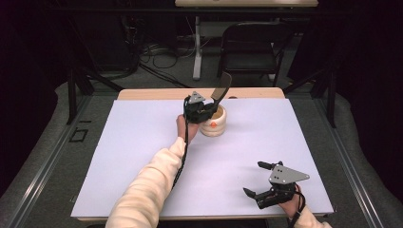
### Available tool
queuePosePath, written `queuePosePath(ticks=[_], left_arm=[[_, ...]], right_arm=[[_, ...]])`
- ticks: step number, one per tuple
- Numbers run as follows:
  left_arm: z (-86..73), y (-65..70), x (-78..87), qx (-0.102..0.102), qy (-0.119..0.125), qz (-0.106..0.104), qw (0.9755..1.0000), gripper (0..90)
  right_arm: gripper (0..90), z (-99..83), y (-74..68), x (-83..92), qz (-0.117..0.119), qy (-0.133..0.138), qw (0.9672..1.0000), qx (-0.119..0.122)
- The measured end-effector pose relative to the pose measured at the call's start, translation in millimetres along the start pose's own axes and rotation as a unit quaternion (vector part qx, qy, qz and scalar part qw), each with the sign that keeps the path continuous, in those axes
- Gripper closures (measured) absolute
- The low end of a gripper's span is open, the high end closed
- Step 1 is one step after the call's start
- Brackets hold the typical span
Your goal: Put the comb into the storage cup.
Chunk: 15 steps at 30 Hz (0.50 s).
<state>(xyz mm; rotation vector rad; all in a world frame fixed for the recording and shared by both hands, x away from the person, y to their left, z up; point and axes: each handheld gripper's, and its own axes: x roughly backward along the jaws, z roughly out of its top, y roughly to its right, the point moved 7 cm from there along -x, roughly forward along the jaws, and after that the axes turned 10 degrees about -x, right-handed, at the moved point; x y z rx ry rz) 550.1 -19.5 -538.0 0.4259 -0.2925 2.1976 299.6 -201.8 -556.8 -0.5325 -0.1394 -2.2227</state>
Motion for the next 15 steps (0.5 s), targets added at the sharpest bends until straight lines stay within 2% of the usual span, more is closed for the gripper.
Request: queuePosePath(ticks=[11,15], left_arm=[[-1.1,1.8,0.8,-0.007,-0.005,0.002,1.0,71.1],[-1.4,4.7,5.1,-0.014,-0.007,0.0,0.9999,64.3]], right_arm=[[0.0,0.1,0.1,0.1,0.0,0.0,1.0,0.0],[0.0,0.3,0.1,0.2,0.0,0.001,1.0,0.0]])
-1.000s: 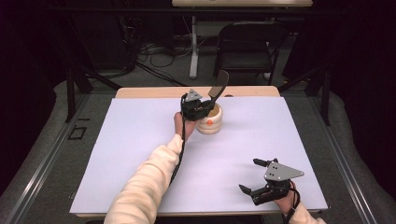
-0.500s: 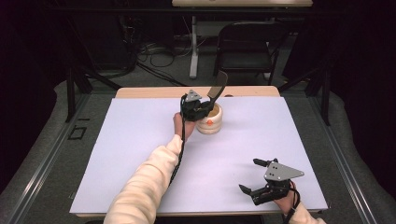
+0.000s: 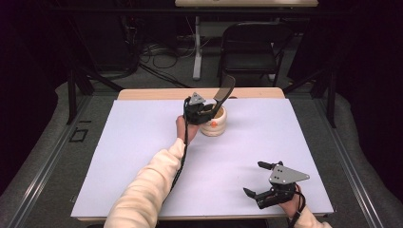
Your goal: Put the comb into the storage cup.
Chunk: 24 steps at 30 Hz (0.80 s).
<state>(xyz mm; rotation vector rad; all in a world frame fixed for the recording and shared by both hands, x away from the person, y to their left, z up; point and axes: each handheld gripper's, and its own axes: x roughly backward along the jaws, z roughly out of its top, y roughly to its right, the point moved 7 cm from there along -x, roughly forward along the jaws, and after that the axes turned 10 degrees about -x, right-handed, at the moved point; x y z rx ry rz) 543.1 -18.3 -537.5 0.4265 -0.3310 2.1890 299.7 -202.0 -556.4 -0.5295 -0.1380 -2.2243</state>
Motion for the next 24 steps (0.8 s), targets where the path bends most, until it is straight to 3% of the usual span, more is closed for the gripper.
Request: queuePosePath(ticks=[9,14,24], left_arm=[[5.9,-0.9,13.7,0.0,0.007,-0.012,0.9999,47.4],[6.8,-1.3,24.6,0.001,0.0,-0.024,0.9997,42.8],[3.7,-5.7,51.5,-0.01,-0.024,-0.038,0.9989,21.2]], right_arm=[[0.0,-0.1,-0.1,-0.3,0.0,-0.001,1.0,0.0],[0.0,-0.1,-0.1,-0.3,0.0,-0.002,1.0,0.0],[0.0,-0.3,0.0,-0.8,-0.001,-0.003,1.0,-0.001]])
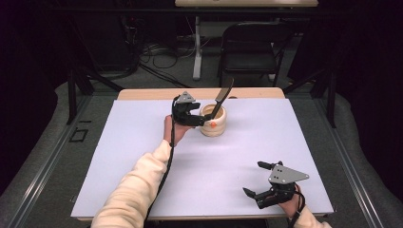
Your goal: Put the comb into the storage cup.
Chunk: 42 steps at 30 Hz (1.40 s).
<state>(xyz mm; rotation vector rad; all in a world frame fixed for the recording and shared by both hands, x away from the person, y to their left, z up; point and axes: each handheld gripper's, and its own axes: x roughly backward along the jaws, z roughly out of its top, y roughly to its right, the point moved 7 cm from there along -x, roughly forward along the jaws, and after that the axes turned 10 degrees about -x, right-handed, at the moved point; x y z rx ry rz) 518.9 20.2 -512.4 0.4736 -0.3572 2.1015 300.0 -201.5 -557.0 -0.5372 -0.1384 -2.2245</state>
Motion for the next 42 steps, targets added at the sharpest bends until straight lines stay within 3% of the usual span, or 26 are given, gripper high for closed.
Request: queuePosePath(ticks=[8,12,30,42], left_arm=[[-5.6,2.2,19.5,-0.009,-0.012,0.001,0.9999,5.0],[-15.4,4.7,28.8,-0.019,-0.03,0.006,0.9993,0.7],[-48.0,2.6,58.4,-0.008,-0.05,0.033,0.9982,0.0],[-51.4,5.9,64.7,-0.014,-0.048,0.039,0.998,0.0]], right_arm=[[0.0,0.0,0.3,-0.2,-0.001,-0.001,1.0,0.0],[0.0,-0.3,0.4,-0.4,-0.001,-0.001,1.0,0.0],[0.0,-0.4,-0.1,2.8,-0.003,0.003,1.0,-0.001],[0.0,-0.8,1.8,2.0,-0.001,0.003,1.0,-0.002]])
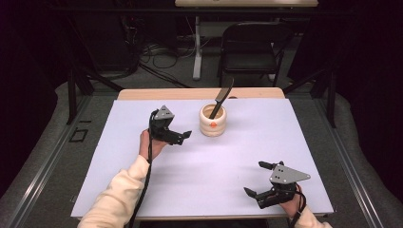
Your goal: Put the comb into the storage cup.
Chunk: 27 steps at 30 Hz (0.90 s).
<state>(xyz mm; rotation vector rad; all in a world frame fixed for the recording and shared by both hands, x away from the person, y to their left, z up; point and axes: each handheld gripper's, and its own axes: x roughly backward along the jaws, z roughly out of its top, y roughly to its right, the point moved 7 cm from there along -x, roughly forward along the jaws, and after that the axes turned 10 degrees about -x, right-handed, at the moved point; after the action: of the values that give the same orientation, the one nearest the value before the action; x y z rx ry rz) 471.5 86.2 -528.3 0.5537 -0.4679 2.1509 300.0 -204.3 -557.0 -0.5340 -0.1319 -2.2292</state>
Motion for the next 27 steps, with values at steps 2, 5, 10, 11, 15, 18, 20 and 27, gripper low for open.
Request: queuePosePath(ticks=[2,5,10,11,15,18,20,27], left_arm=[[-1.5,2.7,1.9,-0.001,-0.001,0.003,1.0,0.0],[-2.1,4.8,3.6,-0.002,0.0,0.003,1.0,0.0],[-5.3,8.7,10.7,-0.006,0.003,0.009,0.9999,0.0],[-6.1,9.3,12.0,-0.005,0.004,0.01,0.9999,0.0],[-9.8,12.4,19.2,-0.009,0.005,0.015,0.9998,0.0],[-11.6,14.1,23.5,-0.008,0.006,0.016,0.9998,0.0],[-14.6,15.7,30.0,-0.007,0.009,0.018,0.9998,0.0],[-23.5,18.3,42.1,-0.003,0.01,0.02,0.9997,0.0]], right_arm=[[0.0,0.4,-1.2,0.5,0.002,0.002,1.0,0.002],[0.0,0.4,-1.7,0.6,0.001,0.001,1.0,0.003],[0.0,-0.1,-1.7,0.0,0.0,-0.002,1.0,0.002],[0.0,0.0,-2.1,-0.1,0.0,-0.002,1.0,0.001],[0.0,0.2,-2.9,0.2,0.001,-0.001,1.0,0.005],[0.0,0.5,-3.2,0.5,0.001,0.0,1.0,0.004],[0.0,0.3,-3.3,0.2,-0.001,-0.002,1.0,0.005],[0.0,0.6,-3.3,-0.9,0.0,-0.002,1.0,0.004]])
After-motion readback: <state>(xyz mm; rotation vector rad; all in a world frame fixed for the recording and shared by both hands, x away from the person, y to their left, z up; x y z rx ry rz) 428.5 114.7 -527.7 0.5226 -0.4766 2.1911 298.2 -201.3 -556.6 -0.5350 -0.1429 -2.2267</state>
